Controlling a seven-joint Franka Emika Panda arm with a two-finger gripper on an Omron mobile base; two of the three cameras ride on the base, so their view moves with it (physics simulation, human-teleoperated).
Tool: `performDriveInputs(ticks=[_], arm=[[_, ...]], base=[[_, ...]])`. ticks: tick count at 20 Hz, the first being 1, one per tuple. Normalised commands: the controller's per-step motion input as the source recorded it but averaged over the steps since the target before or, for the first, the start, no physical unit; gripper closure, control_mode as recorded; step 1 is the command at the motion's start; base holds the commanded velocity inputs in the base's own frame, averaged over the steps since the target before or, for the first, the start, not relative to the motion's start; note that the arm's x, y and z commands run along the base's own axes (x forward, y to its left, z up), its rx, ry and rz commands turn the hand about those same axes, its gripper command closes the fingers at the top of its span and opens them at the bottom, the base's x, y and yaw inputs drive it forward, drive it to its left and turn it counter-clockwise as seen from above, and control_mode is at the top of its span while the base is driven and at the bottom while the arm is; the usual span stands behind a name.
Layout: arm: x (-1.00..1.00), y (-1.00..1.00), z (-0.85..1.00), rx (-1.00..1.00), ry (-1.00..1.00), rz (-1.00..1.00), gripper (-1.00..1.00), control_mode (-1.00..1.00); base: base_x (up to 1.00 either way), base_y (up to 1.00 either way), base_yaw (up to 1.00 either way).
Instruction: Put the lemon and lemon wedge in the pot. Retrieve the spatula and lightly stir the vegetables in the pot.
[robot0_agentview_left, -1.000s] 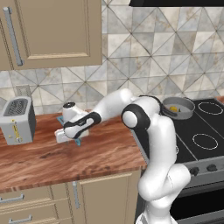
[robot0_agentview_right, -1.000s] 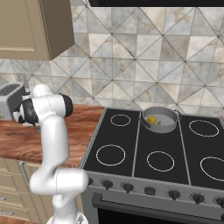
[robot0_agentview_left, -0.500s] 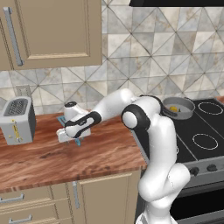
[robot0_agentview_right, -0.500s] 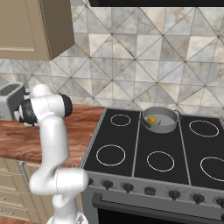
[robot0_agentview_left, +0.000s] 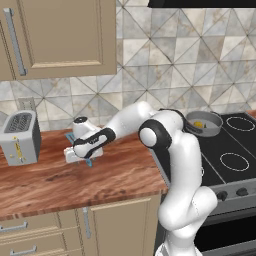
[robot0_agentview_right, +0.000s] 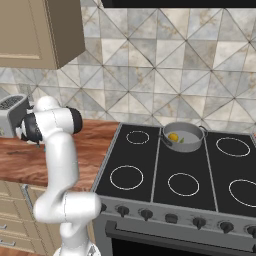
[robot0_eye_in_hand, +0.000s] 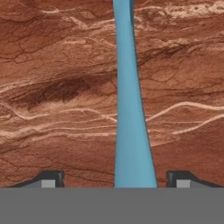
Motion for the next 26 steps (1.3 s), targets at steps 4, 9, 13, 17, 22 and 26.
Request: performDriveInputs(ticks=[4, 9, 13, 17, 22, 26], arm=[[-0.59, -0.28, -0.63, 0.00, 0.00, 0.00, 1.00, -1.00], [-0.45, -0.03, -0.21, 0.00, -0.01, 0.00, 1.00, -1.00], [-0.21, 0.00, 0.06, 0.02, 0.00, 0.00, 1.00, -1.00], [-0.22, -0.20, 0.36, 0.04, -0.01, -0.01, 1.00, -1.00], [-0.47, -0.28, 0.46, 0.10, 0.02, -0.15, 1.00, -1.00], [-0.43, -0.25, 0.57, 0.11, 0.02, -0.23, 1.00, -1.00]], base=[[0.00, 0.00, 0.00], [0.00, 0.00, 0.00], [0.00, 0.00, 0.00], [0.00, 0.00, 0.00], [0.00, 0.00, 0.00], [0.00, 0.00, 0.00]])
